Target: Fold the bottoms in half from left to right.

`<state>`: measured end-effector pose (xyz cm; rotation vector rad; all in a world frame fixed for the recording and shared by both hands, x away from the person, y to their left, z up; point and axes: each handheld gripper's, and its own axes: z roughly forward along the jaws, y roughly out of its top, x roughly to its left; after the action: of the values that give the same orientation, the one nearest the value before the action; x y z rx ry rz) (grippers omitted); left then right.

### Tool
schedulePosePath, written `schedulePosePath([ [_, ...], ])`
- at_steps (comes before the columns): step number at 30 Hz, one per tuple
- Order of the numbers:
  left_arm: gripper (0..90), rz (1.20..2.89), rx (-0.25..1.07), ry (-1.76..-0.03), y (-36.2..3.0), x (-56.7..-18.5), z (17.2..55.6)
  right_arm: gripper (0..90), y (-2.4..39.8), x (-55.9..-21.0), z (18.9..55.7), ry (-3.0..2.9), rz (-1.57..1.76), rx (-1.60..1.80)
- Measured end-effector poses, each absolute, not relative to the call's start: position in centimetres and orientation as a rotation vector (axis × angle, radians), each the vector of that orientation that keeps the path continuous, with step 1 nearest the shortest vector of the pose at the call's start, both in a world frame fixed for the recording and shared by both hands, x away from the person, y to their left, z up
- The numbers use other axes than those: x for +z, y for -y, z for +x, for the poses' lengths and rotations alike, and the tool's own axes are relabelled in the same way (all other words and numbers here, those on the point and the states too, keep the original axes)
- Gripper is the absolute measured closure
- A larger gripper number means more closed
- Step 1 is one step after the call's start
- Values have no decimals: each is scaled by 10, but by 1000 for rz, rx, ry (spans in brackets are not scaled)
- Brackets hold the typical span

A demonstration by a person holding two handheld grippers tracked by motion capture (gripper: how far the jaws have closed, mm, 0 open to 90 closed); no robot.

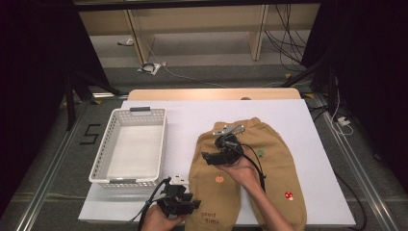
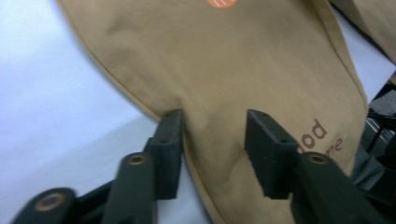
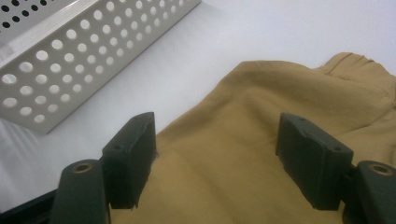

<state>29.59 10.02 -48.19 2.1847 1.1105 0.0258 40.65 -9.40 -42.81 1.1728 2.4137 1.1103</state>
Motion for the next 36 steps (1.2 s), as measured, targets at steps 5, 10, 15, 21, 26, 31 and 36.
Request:
schedulePosePath([
  [5,810,2181,33,-1101,-98,-484,296,307,94,-428,407,-2415,1186,1099],
  [10,877,2159,16,-1080,-98,-481,294,322,90,-431,409,-2436,1186,1065],
  [15,881,2136,31,-1047,-99,-474,290,334,87,-433,411,-2443,1218,1075],
  [21,880,2124,36,-1010,-97,-470,286,335,77,-436,412,-2468,1222,1055],
  [26,880,2121,46,-1003,-96,-470,285,335,61,-441,414,-2495,1240,1020],
  [31,880,2124,50,-991,-97,-468,283,338,47,-451,418,-2522,1253,978],
  [36,880,2117,47,-982,-96,-468,282,352,43,-455,421,-2525,1273,975],
])
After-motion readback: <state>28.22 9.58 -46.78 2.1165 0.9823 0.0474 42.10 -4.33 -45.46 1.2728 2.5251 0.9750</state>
